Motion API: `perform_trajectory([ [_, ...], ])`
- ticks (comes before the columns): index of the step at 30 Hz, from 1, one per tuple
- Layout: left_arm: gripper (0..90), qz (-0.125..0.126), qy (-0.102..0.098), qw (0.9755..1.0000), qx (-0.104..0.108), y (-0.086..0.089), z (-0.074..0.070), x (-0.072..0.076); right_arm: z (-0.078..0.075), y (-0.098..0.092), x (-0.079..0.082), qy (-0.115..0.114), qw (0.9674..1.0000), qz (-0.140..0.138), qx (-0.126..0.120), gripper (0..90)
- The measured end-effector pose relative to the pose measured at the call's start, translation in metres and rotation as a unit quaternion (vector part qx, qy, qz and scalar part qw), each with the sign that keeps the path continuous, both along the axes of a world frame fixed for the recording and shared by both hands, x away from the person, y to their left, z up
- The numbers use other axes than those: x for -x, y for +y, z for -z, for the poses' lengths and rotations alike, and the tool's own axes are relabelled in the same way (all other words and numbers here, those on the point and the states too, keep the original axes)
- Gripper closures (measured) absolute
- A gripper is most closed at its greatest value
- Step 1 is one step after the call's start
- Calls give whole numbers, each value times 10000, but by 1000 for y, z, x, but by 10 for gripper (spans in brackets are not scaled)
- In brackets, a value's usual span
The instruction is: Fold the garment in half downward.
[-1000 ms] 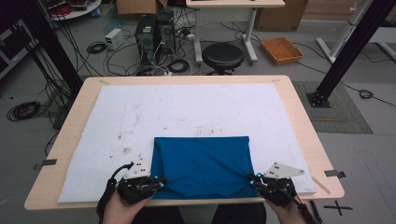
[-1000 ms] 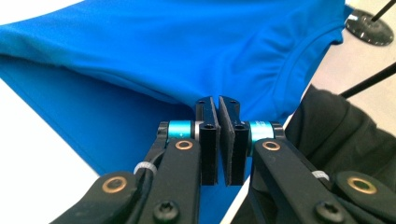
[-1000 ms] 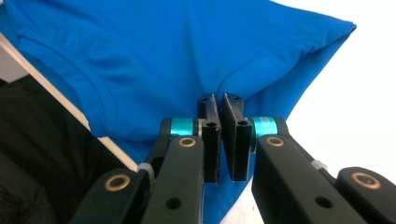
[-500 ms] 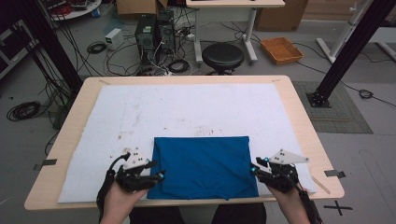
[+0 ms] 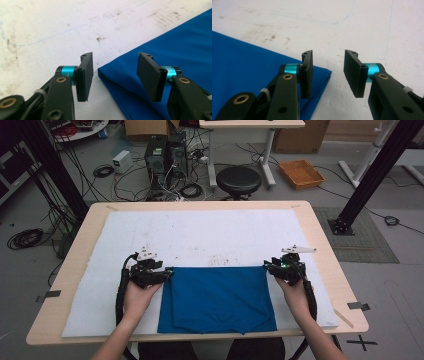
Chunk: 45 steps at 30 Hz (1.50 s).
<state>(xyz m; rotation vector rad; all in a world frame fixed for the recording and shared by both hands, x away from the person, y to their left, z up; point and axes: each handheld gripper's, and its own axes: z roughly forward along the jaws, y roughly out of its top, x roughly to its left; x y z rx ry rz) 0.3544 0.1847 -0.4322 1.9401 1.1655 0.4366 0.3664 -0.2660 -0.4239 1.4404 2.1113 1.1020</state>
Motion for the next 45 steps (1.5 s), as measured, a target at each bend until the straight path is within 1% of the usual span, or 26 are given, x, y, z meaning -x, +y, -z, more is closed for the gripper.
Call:
perform_trajectory([
  [2,481,-47,127,9999,62,1,4,-4,6,1,-7,187,9998,8,36,599],
  [4,503,-55,283,9996,63,1,9,-8,12,3,-10,304,9995,3,30,606],
  [5,522,-48,368,9993,84,1,11,-9,15,4,-12,384,9992,-58,37,621],
  [6,548,-13,449,9989,97,1,14,-10,18,5,-12,485,9987,-130,35,667],
  [7,572,-18,359,9993,39,1,15,-8,20,6,-12,526,9983,-224,85,704],
  [8,614,45,296,9995,-17,1,15,-7,21,7,-11,425,9986,-251,195,746],
  [9,691,108,307,9995,-4,0,15,-6,20,7,-10,420,9984,-304,239,806],
  [10,731,117,296,9995,-44,0,15,-5,20,6,-10,453,9982,-341,199,831],
  [11,787,175,300,9994,-29,0,15,-4,19,5,-9,428,9982,-343,224,862],
  [12,823,173,296,9994,-39,-1,14,-4,19,5,-9,365,9983,-358,267,870],
  [15,853,184,278,9994,37,-2,14,-6,16,5,-9,237,9982,-419,345,875],
  [19,857,186,229,9996,-10,-4,14,-11,13,7,-15,142,9974,-494,512,879],
  [21,857,172,161,9997,-64,-7,12,-16,12,6,-20,66,9976,-482,493,879],
  [22,857,182,132,9996,-145,-8,11,-18,11,6,-24,64,9976,-498,485,879],
  [23,857,171,90,9997,-179,-9,10,-21,10,5,-28,35,9973,-542,485,879],
  [26,856,152,5,9995,-280,-13,8,-30,8,4,-40,12,9973,-529,503,879],
  [30,856,126,-76,9995,-267,-17,7,-41,6,3,-53,-26,9976,-474,512,879],
  [32,856,124,-115,9995,-285,-19,6,-45,5,3,-57,0,9976,-452,530,879],
  [34,856,123,-135,9994,-289,-20,6,-47,5,2,-59,-46,9977,-447,516,879],
  [37,856,143,-163,9995,-249,-21,5,-47,6,2,-59,-16,9976,-444,536,878],
  [40,851,134,-213,9995,-212,-20,2,-45,4,2,-57,-58,9977,-437,511,868],
  [41,843,137,-251,9994,-190,-20,1,-45,2,2,-56,-88,9979,-422,486,836],
  [42,811,149,-310,9991,-251,-20,-1,-43,1,2,-54,-125,9978,-415,492,771],
  [43,742,140,-366,9988,-297,-20,-3,-41,0,2,-53,-130,9980,-413,452,734],
  [44,675,166,-400,9987,-278,-19,-6,-39,-2,2,-51,-118,9980,-461,410,709],
  [45,625,232,-449,9985,-231,-18,-8,-36,-4,3,-48,-113,9980,-480,393,656],
])
